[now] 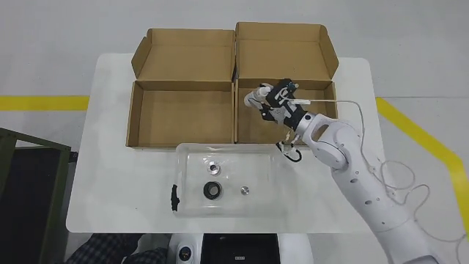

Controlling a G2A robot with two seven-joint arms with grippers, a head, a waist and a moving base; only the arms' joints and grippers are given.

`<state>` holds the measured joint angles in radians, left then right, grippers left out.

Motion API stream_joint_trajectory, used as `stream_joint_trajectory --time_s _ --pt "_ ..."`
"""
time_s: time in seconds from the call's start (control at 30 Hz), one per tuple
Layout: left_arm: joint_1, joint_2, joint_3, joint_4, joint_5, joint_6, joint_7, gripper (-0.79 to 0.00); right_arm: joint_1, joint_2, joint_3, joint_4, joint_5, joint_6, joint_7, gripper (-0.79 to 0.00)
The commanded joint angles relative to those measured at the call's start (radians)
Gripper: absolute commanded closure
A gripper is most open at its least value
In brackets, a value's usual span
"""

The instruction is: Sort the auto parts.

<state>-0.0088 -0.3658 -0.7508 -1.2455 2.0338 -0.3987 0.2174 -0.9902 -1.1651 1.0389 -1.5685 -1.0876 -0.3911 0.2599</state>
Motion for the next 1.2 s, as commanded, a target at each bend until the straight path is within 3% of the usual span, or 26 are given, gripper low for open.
stream_joint_trajectory --time_s 0.0,0.47,0.5,0.7,0.73,0.8,1.0,1.17 --pt "0.0 0.0 0.0 0.0 0.0 0.0 0.0 -0.785 0.018 -0.004 -0.012 0.022 -0.006 0.009 0.014 0.0" --pt "0.0 0.0 0.0 0.0 0.0 0.0 0.0 -0.785 0.102 -0.038 -0.079 0.14 -0.026 0.062 0.069 0.0" --pt "0.0 0.0 0.0 0.0 0.0 0.0 0.0 -0.785 0.103 -0.04 -0.083 0.145 -0.029 0.065 0.071 -0.114" --pt "0.0 0.0 0.0 0.0 0.0 0.0 0.0 -0.785 0.111 -0.049 -0.103 0.163 -0.051 0.079 0.087 -0.185" --pt "0.0 0.0 0.0 0.0 0.0 0.0 0.0 -0.785 0.112 -0.051 -0.105 0.165 -0.052 0.079 0.087 -0.289" --pt "0.0 0.0 0.0 0.0 0.0 0.0 0.0 -0.785 0.113 -0.053 -0.108 0.165 -0.057 0.08 0.091 -0.785" --pt "0.0 0.0 0.0 0.0 0.0 0.0 0.0 -0.785 0.097 -0.053 -0.092 0.119 -0.065 0.085 0.087 -0.785" --pt "0.0 0.0 0.0 0.0 0.0 0.0 0.0 -0.785 0.038 -0.037 -0.04 -0.001 -0.106 0.07 0.094 -0.785"
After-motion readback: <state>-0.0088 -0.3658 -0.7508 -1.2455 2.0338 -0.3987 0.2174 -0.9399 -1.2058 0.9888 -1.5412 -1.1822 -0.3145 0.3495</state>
